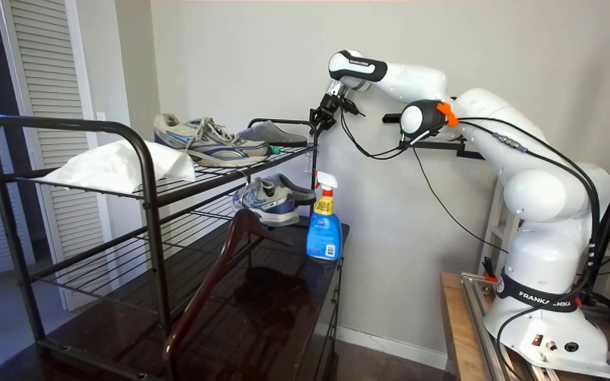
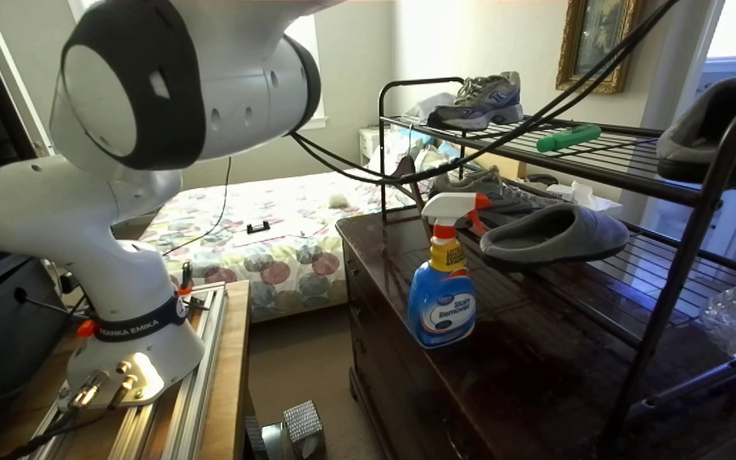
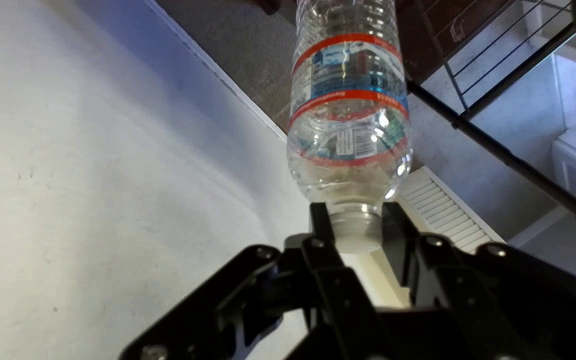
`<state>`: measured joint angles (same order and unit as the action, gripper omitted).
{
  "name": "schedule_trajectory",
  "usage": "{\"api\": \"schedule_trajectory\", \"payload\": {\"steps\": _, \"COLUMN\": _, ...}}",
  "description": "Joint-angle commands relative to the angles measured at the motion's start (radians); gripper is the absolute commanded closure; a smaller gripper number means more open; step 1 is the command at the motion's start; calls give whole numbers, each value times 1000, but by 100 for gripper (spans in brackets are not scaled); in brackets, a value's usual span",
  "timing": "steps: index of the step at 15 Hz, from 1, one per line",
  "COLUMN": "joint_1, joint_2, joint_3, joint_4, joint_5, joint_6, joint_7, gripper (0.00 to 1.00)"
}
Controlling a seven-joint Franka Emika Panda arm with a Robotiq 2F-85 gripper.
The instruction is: Put the water bottle on the second shelf of the rack.
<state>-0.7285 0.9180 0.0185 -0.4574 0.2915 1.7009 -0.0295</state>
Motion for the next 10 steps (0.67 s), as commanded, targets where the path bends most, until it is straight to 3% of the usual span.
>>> {"api": "schedule_trajectory", "payload": {"steps": 1, "joint_1": -5, "joint_2": 32, "joint_3": 32, "joint_4": 36, "joint_5": 14, "joint_6": -25, "joint_7": 7, "gripper": 92}}
{"api": "schedule_trajectory", "payload": {"steps": 10, "joint_1": 22, "joint_2": 56, "joint_3": 74, "joint_4": 31, "joint_5": 31, "joint_6": -1, "joint_7": 16, "gripper": 92}}
